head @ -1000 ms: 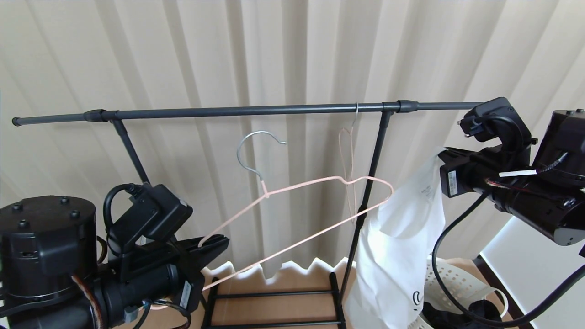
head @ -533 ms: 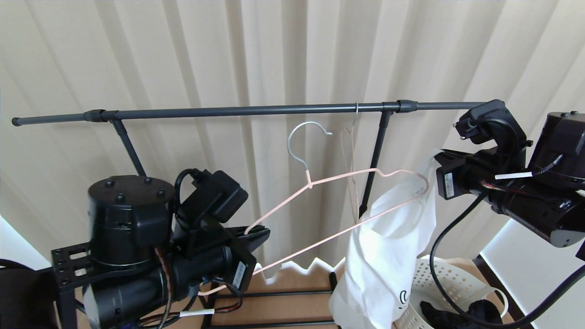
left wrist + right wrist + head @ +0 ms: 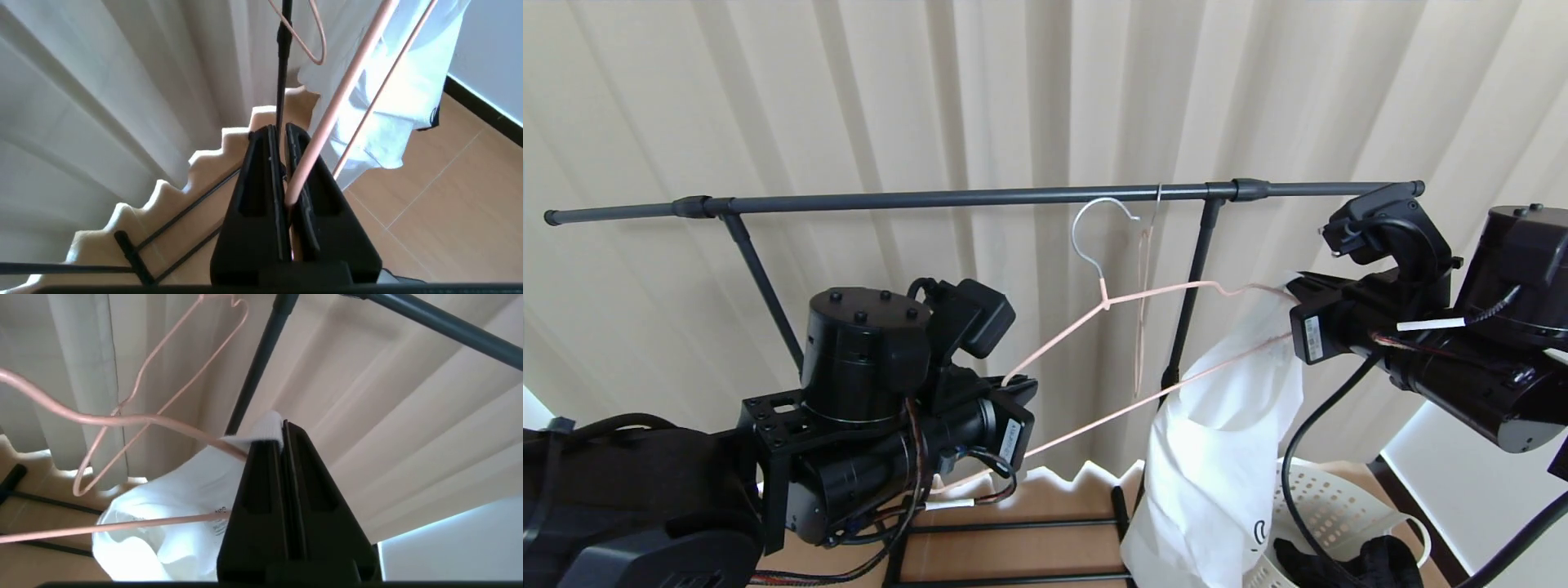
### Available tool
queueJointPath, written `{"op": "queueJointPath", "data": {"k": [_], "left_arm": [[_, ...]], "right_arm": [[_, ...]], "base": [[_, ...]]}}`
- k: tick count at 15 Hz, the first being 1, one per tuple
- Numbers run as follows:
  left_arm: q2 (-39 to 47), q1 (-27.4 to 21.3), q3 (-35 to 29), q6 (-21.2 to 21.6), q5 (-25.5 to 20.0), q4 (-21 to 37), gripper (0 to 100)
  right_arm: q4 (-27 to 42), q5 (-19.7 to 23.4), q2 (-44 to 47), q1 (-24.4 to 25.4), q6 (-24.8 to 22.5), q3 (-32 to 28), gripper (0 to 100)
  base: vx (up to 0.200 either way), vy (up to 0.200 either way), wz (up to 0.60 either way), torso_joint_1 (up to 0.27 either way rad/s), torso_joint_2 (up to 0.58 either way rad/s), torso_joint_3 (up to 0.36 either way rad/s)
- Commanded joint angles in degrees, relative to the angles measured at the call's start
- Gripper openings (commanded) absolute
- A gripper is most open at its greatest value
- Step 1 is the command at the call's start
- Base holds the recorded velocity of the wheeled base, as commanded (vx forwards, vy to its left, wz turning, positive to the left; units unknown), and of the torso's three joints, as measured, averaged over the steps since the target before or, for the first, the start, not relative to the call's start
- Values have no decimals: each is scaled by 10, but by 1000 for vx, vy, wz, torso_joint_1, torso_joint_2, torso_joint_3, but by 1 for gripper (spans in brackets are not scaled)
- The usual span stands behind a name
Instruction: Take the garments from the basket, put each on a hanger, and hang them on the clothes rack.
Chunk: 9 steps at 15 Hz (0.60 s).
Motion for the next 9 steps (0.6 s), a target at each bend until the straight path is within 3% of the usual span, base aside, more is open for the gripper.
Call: {"op": "queueJointPath", "data": {"k": [1,7,8,9], "left_arm": [[11,-6,-7,0,1,-1,0],[8,-13,-6,-1,20,0,0],[7,-11,-5,-6,62,0,0],[7,-11,-5,-13,75,0,0]], "right_arm": [[1,-5,0,15,0,3,0],[0,-35,1,38,0,-1,0],[0,-46,2,34,0,-9,0],[0,-49,2,34,1,-10,0]], "base": [[0,0,0,0,0,0],[0,0,0,0,0,0],[0,0,0,0,0,0],[0,0,0,0,0,0]]}}
